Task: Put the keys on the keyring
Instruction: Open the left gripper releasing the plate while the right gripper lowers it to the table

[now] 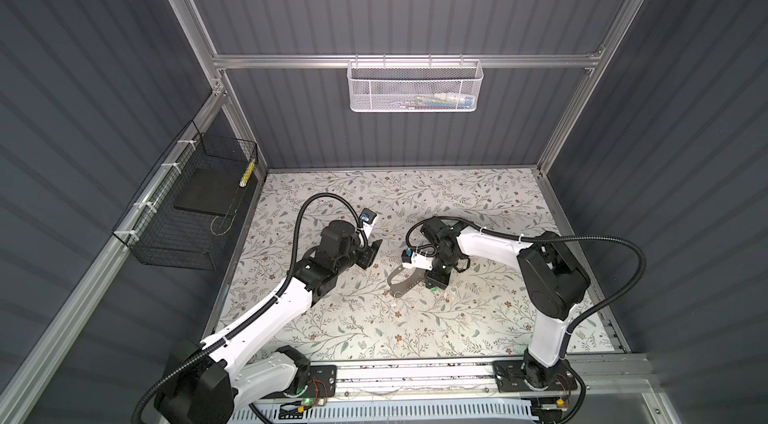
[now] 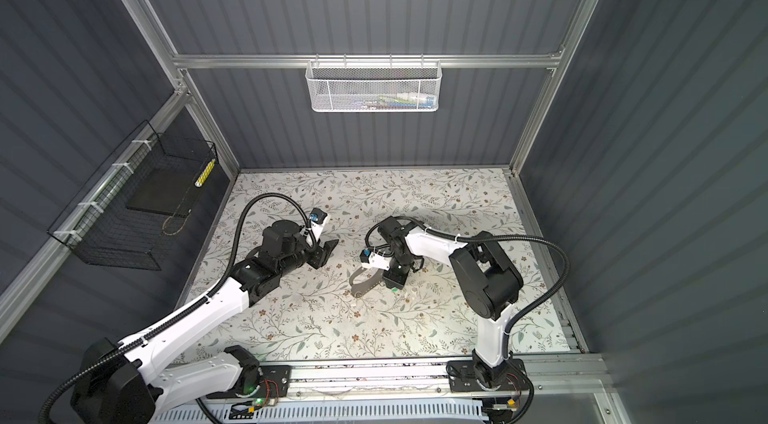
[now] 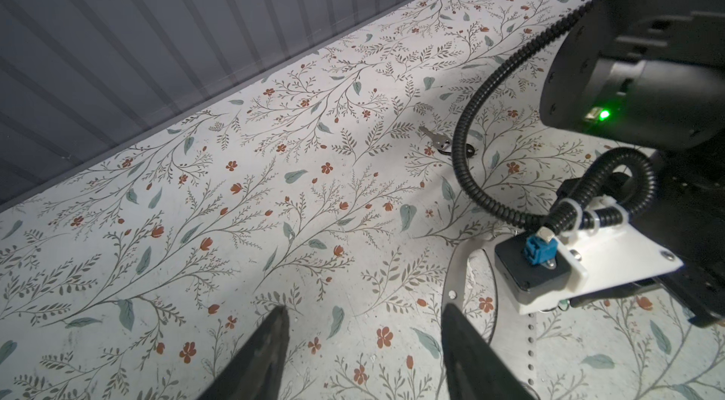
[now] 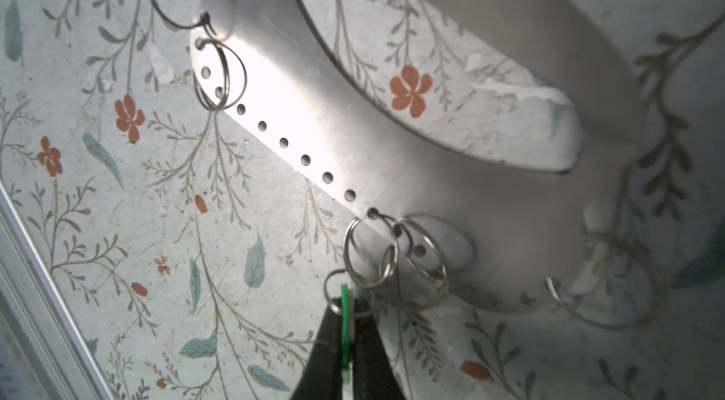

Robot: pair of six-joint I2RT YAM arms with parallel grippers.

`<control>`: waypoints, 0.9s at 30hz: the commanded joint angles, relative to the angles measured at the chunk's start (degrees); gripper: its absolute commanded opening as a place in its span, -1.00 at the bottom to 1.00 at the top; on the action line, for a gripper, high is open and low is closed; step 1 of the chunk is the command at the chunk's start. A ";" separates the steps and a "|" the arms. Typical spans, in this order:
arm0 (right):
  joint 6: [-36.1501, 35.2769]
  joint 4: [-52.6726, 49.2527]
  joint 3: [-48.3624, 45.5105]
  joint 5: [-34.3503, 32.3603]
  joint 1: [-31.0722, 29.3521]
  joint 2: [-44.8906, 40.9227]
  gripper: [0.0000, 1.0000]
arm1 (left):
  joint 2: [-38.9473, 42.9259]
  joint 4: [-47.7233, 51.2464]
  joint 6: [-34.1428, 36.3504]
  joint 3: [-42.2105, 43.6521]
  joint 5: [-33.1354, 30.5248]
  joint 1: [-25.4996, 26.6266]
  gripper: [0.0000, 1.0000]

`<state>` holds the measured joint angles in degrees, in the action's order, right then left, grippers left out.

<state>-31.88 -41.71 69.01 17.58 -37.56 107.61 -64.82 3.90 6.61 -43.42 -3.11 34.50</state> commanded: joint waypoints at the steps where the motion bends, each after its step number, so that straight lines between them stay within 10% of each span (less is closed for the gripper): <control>1: 3.22 0.42 -1.72 -1.76 -0.06 -1.58 -0.58 | -0.48 1.21 2.13 -0.20 2.66 -0.22 0.30; 16: 11.54 18.41 -16.69 1.04 3.97 -29.01 -0.13 | -6.28 12.78 1.46 -2.75 8.80 -0.38 0.24; 27: 19.56 22.66 -9.22 -1.40 -9.01 -15.37 -0.28 | -6.08 10.68 -22.27 -1.68 6.61 -11.73 0.27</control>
<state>-15.20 -18.55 56.12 18.44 -44.64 88.40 -71.77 14.41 -7.31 -44.16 3.84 25.45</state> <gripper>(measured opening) 0.362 0.634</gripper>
